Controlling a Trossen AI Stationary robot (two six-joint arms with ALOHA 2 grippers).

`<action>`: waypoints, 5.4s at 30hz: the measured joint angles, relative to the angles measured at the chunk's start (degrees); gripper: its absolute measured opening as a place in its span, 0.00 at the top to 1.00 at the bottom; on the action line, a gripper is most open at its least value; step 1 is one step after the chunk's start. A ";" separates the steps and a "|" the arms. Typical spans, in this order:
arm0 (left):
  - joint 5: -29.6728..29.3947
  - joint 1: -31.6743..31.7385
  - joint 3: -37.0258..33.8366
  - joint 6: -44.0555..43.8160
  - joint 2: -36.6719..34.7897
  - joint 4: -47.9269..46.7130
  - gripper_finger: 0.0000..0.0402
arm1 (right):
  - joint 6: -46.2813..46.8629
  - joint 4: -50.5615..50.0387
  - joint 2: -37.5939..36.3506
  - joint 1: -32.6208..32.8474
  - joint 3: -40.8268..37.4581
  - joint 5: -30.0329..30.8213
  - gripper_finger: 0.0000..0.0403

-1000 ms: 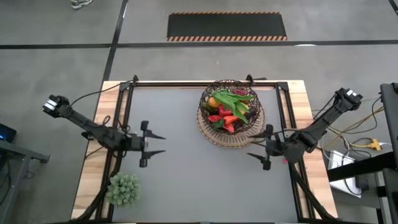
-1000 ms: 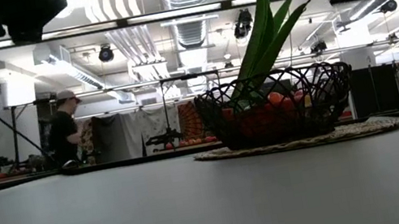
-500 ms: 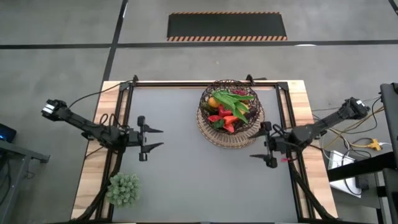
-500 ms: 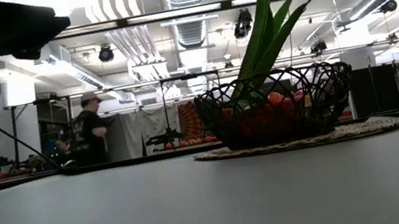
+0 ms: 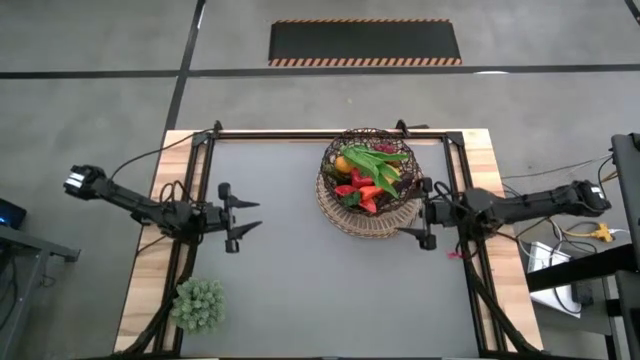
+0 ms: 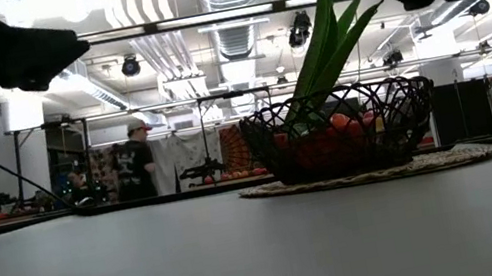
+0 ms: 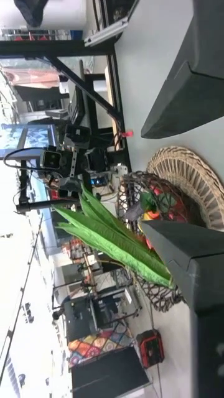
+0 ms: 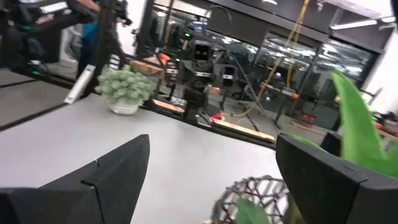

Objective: Build produce basket
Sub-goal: Return to Home Position

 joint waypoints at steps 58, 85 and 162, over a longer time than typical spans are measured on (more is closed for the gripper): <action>-0.38 0.66 -2.03 0.05 -8.32 -6.28 0.48 | -0.94 -16.35 -25.03 -7.54 -6.29 0.59 0.17; -0.43 0.65 -2.03 0.02 -7.80 -6.33 0.48 | 7.82 -28.23 -25.88 -9.33 -6.35 6.10 0.15; -0.39 0.64 -2.05 0.04 6.82 -6.19 0.48 | 15.10 -27.51 -24.59 -9.44 -5.76 6.12 0.14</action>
